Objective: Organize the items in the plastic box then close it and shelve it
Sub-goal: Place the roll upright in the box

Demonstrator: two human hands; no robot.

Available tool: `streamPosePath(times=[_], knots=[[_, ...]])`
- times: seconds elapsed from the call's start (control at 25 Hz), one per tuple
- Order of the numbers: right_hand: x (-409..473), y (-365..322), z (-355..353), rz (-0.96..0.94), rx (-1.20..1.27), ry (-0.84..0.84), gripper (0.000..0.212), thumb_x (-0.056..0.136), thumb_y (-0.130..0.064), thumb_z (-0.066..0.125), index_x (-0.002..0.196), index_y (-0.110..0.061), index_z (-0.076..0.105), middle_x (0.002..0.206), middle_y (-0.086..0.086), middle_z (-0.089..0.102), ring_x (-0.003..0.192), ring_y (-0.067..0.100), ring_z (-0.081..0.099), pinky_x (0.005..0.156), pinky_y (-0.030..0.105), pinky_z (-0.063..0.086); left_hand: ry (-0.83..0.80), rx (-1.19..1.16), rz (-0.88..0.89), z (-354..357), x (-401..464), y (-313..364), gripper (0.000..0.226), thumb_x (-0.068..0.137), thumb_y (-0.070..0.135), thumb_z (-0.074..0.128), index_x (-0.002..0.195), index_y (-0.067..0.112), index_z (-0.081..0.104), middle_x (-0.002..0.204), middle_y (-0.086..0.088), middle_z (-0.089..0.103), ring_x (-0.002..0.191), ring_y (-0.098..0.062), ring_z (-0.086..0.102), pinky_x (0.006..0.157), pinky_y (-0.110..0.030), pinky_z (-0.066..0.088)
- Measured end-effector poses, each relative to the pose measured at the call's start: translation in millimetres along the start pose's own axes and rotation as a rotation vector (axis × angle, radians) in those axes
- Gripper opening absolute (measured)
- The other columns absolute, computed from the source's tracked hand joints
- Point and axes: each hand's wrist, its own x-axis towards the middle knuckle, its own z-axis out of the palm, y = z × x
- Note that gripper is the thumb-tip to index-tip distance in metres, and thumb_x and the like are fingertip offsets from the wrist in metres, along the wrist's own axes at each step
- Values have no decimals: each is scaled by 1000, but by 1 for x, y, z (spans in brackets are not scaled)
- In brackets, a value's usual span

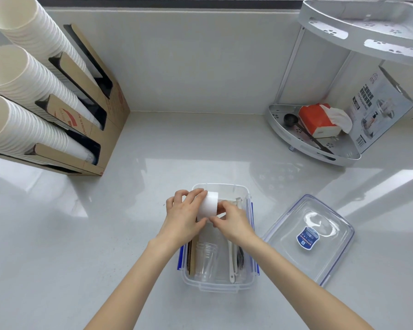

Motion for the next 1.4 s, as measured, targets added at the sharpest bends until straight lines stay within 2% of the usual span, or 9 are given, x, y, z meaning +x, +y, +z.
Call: streamPosePath(times=[0.16, 0.28, 0.48, 0.72, 0.84, 0.96, 1.12, 1.28, 1.4], knots=[[-2, -6, -6, -67, -119, 44, 24, 82, -17, 54, 104, -9, 57, 108, 8, 65, 92, 24, 62, 72, 31, 46, 12, -35, -17, -1, 3, 0, 58, 80, 31, 55, 133, 25, 32, 139, 9, 41, 125, -20, 27, 90, -29, 9], [-4, -10, -9, -192, -396, 103, 21, 85, -20, 51, 102, -9, 55, 109, 7, 61, 96, 29, 58, 74, 38, 46, 13, -24, -23, 0, 5, 2, 60, 80, 33, 54, 134, 27, 29, 135, 8, 45, 125, -20, 26, 91, -29, 8], [0, -8, 1, -294, -614, 22, 25, 90, -20, 45, 111, -8, 52, 115, 10, 54, 97, 36, 57, 72, 42, 45, 19, 3, -31, 3, 5, 0, 54, 82, 27, 50, 133, 25, 32, 135, 8, 44, 127, -19, 25, 94, -30, 9], [3, 0, 6, -346, -471, -75, 36, 86, -7, 42, 121, -11, 49, 124, 8, 51, 104, 32, 55, 79, 42, 50, 3, 34, -8, 7, 1, 0, 45, 80, 20, 47, 125, 26, 44, 132, 8, 45, 127, -20, 23, 93, -33, 12], [0, 0, 0, -373, -393, -75, 32, 88, -15, 44, 119, -16, 53, 121, 5, 54, 97, 26, 58, 82, 41, 49, -27, 83, -20, 8, 1, 1, 34, 82, 24, 45, 115, 23, 51, 133, 10, 44, 128, -19, 20, 93, -34, 12], [-4, -1, -11, -357, -239, 56, 25, 89, -17, 45, 108, -17, 61, 111, 1, 58, 85, 14, 57, 83, 34, 48, -38, 77, -40, 5, -1, 5, 33, 84, 25, 45, 116, 22, 49, 133, 7, 42, 128, -19, 21, 95, -33, 11], [-7, 8, -35, -277, -93, 289, 24, 86, -8, 49, 104, -15, 63, 102, 1, 53, 84, 11, 51, 75, 15, 34, 72, 3, -28, -4, -7, 25, 23, 88, 28, 42, 106, 19, 55, 112, 3, 57, 111, -18, 43, 88, -29, 20], [-19, 26, -48, -100, -51, 300, 29, 87, -10, 48, 114, -17, 57, 108, -1, 44, 104, 16, 51, 84, 17, 33, -117, 26, 23, 3, -13, 53, 34, 91, 30, 33, 89, 13, 61, 94, -6, 67, 92, -25, 58, 89, -34, 36], [-29, 36, -47, -8, -23, 253, 32, 88, -15, 48, 119, -18, 51, 118, 6, 47, 99, 17, 54, 80, 17, 34, -256, 154, -3, 19, -17, 68, 37, 91, 33, 32, 89, 6, 57, 96, -14, 68, 94, -33, 59, 90, -39, 33]])
